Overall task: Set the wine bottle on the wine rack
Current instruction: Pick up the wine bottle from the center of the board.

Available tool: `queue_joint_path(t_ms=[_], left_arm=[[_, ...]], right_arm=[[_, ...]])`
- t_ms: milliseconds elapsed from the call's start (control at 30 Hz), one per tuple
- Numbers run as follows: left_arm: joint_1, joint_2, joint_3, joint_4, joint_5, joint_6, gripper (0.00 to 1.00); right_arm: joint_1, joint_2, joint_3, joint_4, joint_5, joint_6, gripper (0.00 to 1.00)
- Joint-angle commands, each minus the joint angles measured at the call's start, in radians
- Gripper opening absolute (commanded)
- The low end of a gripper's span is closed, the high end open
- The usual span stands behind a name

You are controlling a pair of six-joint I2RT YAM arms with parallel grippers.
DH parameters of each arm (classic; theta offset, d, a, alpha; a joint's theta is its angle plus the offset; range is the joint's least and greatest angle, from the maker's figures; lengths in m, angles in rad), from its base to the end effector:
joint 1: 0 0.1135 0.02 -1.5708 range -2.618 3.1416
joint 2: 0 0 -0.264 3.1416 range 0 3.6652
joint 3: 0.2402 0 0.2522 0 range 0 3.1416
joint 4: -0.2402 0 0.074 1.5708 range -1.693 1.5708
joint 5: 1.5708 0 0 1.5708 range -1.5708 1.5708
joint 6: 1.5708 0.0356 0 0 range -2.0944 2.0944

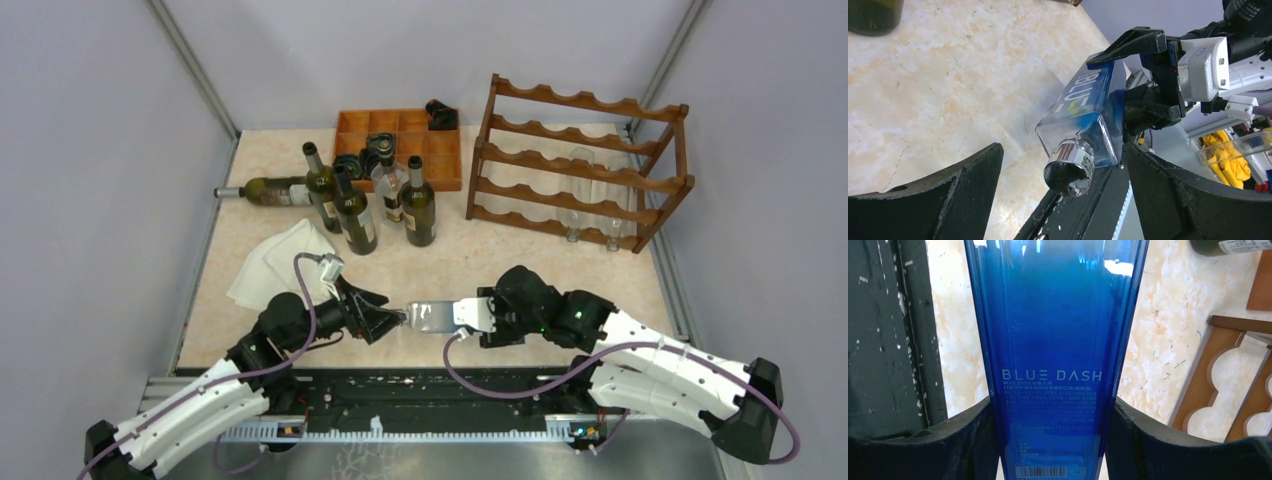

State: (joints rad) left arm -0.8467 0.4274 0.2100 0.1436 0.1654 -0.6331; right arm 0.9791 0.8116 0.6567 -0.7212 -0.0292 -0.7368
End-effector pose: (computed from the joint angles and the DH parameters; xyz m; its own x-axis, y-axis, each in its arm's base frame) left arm 0.0888 -0.1093 0.2206 -0.5409 -0.2693 -0.7968 0.6545 0.4603 -0.5998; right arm 0.0882 0.1331 0.2423 0.2471 -0.8364 -0.4892 -0.9101 -0.0270 -0.4135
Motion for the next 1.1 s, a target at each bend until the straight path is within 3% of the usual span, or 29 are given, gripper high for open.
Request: queue_joint_path(t_ms=[0,167,400,800,933,1067], left_arm=[[-0.001,-0.001,0.075,-0.097,0.058,0.059,0.98],[-0.001,0.062,0.223,-0.139,0.091,0.056,0.98],[0.006,0.376,0.361,-0.122,0.281,0.055,0.98],[0.027,0.885,0.453,0.167,0.768,-0.068,0.97],[0.017,0.997,0.465,0.181,0.802,-0.074,0.88],[-0.022,1.043,0.475,0.185,0.805,-0.059,0.87]], right_arm=[[0.004,-0.045,0.082,-0.005,0.026,-0.072,0.0],[0.004,-0.039,0.075,-0.034,-0.002,-0.1,0.0],[0.006,-0.049,0.076,-0.027,-0.066,-0.182,0.0],[0.054,0.015,0.092,-0.02,-0.042,-0.251,0.0],[0.064,0.013,0.09,-0.006,-0.045,-0.258,0.0],[0.067,0.013,0.089,-0.004,-0.037,-0.262,0.0]])
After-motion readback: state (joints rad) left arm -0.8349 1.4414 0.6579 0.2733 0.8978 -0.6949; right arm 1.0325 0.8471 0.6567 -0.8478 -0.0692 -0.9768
